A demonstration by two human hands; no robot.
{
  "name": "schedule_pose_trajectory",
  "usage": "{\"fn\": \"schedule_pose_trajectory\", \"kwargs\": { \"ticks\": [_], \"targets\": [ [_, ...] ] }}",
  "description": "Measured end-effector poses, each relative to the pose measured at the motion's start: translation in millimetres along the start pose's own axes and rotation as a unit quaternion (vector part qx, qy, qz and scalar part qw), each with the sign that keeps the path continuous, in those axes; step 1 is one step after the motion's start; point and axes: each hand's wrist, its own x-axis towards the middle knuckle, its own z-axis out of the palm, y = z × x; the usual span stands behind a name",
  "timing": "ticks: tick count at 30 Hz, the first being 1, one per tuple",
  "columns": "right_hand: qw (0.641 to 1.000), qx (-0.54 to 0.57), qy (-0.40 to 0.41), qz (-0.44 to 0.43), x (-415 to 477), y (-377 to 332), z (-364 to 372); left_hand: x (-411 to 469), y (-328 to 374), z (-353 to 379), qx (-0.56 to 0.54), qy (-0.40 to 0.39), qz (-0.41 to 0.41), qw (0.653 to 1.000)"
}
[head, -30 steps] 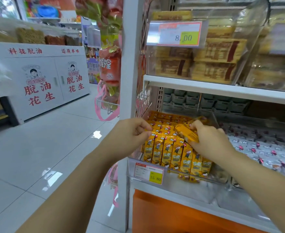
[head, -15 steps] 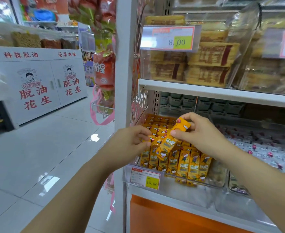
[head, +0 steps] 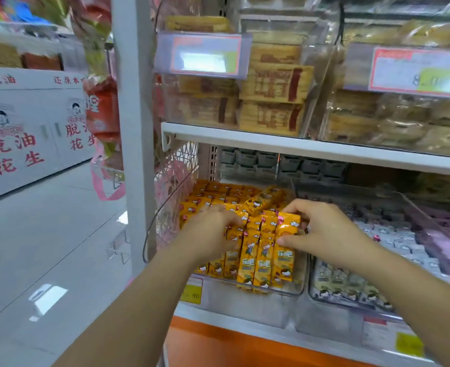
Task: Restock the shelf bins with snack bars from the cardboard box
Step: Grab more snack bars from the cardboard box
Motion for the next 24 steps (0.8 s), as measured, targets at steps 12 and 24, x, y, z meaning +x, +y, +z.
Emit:
{"fn": "schedule_pose_trajectory", "kwargs": {
  "ticks": [12, 24],
  "targets": [
    [0.961, -0.201, -0.186, -0.043, 28, -23, 31, 15, 0, 15, 0.117, -0.002, 0.004, 0.993],
    [0.961, -0.234, -0.143, -0.038, 27, -22, 36, 8, -24, 7, 0.073, 0.015, -0.011, 0.997]
  ]
}}
